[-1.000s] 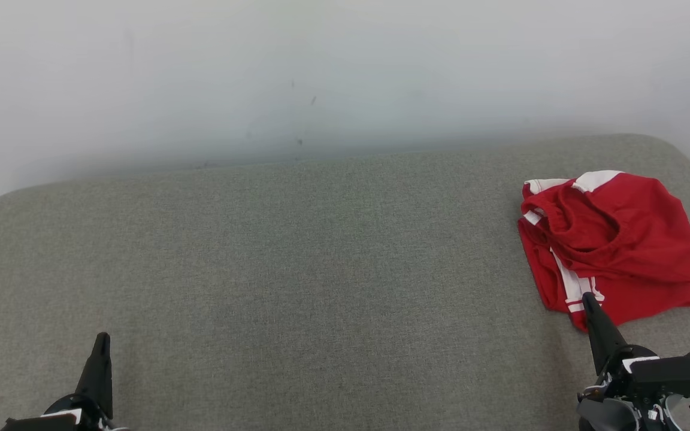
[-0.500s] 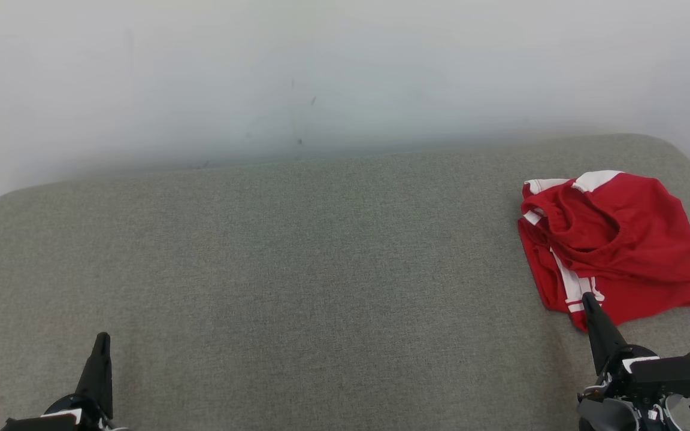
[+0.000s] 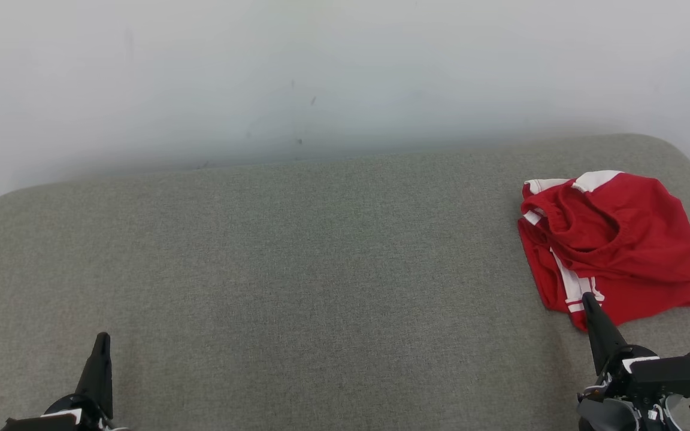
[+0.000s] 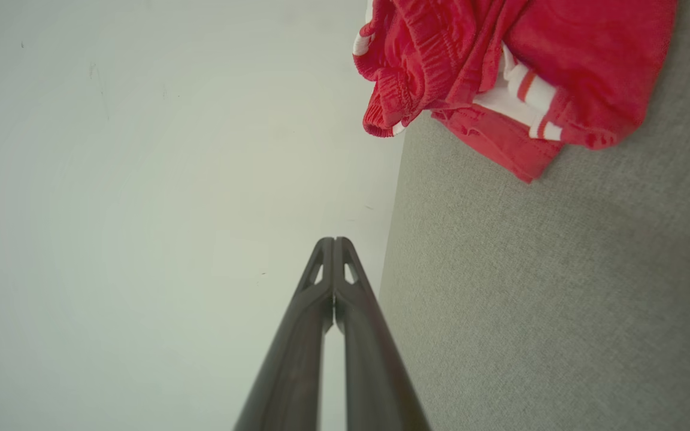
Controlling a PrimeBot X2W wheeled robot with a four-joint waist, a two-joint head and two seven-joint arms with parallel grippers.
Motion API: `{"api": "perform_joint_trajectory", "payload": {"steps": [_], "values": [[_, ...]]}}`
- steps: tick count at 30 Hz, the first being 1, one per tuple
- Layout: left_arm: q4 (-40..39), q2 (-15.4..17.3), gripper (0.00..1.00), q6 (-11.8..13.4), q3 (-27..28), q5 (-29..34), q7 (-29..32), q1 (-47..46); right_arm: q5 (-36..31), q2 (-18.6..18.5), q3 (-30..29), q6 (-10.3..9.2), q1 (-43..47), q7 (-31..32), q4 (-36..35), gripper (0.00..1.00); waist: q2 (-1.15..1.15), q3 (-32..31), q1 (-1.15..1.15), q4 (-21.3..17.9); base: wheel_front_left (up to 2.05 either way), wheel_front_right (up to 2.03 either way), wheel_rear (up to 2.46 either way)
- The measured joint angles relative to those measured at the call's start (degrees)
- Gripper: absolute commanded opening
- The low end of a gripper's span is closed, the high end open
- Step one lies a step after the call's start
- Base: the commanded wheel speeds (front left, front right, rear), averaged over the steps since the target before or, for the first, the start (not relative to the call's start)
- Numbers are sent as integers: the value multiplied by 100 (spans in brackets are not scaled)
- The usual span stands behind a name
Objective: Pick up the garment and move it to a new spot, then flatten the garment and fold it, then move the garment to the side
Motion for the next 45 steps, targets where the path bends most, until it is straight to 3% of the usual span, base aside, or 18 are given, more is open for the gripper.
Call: {"api": "perform_joint_trajectory", "payload": {"steps": [45], "values": [[-3,-1,0,0,0,0,0,0,0,0,1,0,0,0,0,0,0,1,0,0,0,0,0]]}}
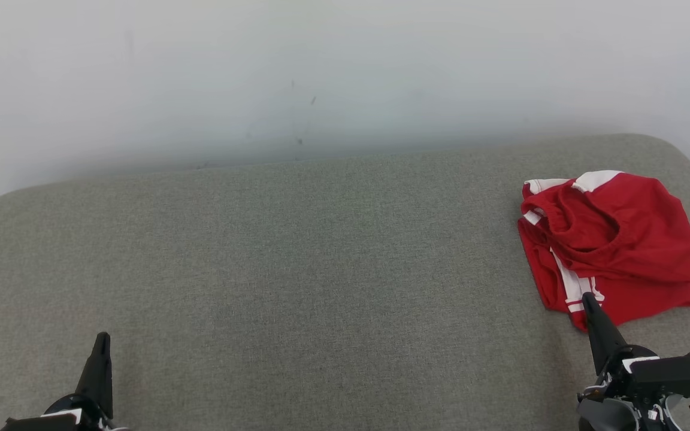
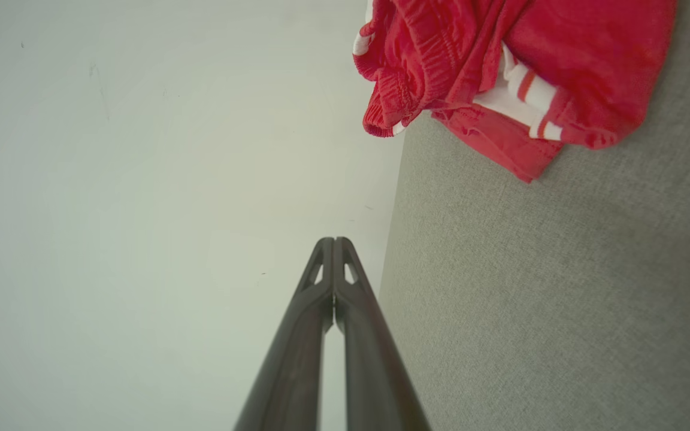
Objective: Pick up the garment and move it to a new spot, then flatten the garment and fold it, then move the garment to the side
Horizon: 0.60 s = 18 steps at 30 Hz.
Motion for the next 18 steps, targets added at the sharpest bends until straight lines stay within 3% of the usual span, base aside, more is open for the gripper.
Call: {"api": "perform_joint_trajectory", "payload": {"steps": [18], "values": [[-2,0,0,0,0,0,0,0,0,0,0,0,0,0,-1,0,0,0,0,0,0,0,0]]}}
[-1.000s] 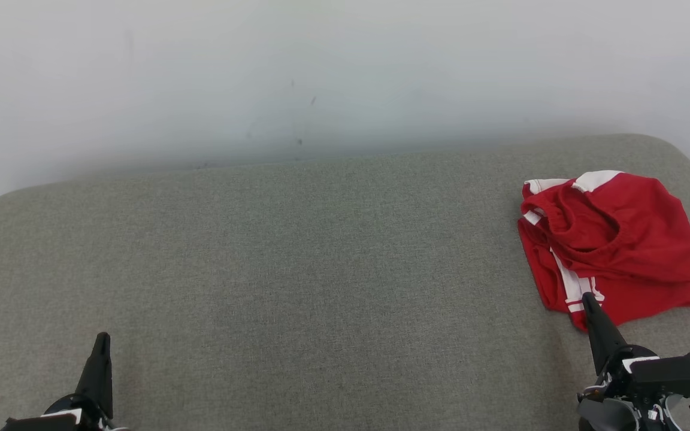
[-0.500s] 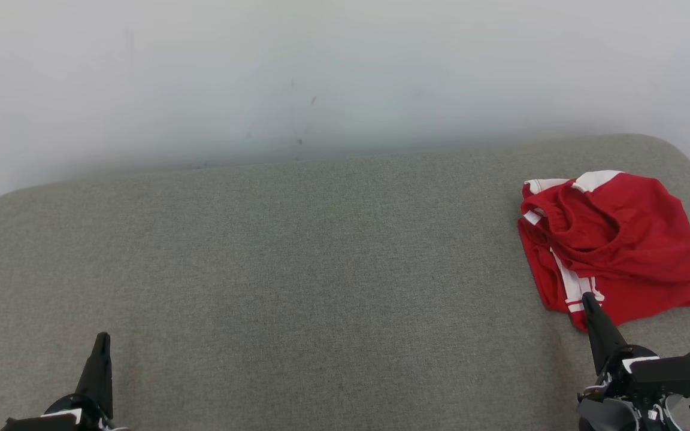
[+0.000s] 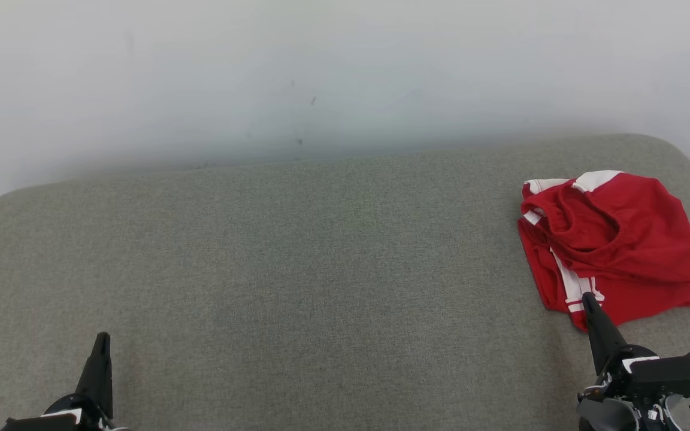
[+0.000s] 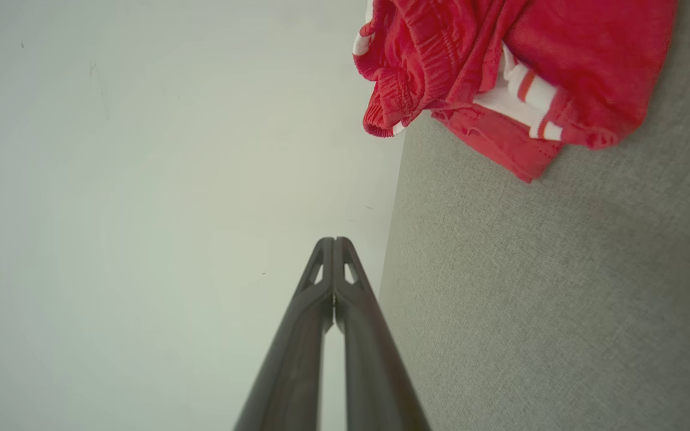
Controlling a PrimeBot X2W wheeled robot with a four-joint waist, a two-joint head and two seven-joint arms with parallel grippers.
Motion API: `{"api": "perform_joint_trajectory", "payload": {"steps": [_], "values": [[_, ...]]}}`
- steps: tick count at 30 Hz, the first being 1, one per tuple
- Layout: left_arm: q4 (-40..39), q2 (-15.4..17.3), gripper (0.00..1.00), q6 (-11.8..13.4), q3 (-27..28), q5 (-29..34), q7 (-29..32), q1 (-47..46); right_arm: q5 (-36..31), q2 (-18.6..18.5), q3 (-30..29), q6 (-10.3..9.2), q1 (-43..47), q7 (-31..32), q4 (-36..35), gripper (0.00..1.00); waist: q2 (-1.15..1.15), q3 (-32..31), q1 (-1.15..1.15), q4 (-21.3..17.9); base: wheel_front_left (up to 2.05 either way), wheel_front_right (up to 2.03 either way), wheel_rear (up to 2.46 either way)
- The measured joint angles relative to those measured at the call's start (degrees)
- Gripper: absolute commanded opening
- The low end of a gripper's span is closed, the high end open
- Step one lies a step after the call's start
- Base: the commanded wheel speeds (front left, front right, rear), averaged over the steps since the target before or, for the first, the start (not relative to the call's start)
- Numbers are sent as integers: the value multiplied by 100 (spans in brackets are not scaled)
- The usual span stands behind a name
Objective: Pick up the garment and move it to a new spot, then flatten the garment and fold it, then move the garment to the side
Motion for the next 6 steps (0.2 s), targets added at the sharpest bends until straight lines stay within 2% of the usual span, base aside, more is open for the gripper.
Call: {"api": "perform_joint_trajectory", "payload": {"steps": [6], "values": [[0,0,0,0,0,0,0,0,0,0,0,0,0,0,-1,0,0,0,0,0,0,0,0]]}}
